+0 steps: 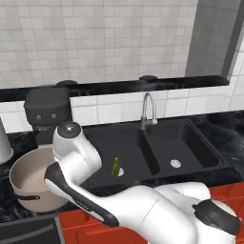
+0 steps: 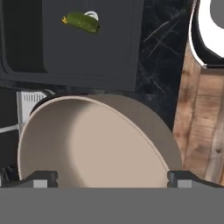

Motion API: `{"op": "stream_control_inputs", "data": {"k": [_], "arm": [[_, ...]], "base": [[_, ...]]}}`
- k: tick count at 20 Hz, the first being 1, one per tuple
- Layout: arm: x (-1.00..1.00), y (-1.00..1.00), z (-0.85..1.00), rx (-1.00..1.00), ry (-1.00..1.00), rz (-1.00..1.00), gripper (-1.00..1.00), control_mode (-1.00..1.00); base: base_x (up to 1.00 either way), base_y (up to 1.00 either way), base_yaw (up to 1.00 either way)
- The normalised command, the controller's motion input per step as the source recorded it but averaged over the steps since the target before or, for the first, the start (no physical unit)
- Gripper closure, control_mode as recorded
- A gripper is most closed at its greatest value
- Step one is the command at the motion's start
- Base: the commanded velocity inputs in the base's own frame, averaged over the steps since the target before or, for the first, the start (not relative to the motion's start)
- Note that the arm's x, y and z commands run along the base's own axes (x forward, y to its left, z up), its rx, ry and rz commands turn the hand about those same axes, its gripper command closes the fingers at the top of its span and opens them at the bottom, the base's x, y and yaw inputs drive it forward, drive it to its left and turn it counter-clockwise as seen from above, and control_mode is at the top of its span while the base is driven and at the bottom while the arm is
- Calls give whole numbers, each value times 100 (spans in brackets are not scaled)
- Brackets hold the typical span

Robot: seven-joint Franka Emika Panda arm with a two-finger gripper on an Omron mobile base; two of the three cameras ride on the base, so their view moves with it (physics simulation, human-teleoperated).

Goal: Dump the cucumber from the pot into the sink. Then turn on the water and wash the cucumber. Then turn off the water and put the cucumber back in the pot.

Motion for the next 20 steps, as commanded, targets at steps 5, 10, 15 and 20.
{"op": "stream_control_inputs", "data": {"k": [5, 10, 15, 20], "arm": [[-42, -40, 80, 12, -14, 3, -100, -100], [-19, -54, 53, 7, -1, 0, -100, -100], [-20, -83, 32, 9, -13, -1, -100, -100], [-10, -88, 24, 10, -23, -7, -100, -100]], "base": [[0, 0, 0], [0, 0, 0], [0, 0, 0], [0, 0, 0]]}}
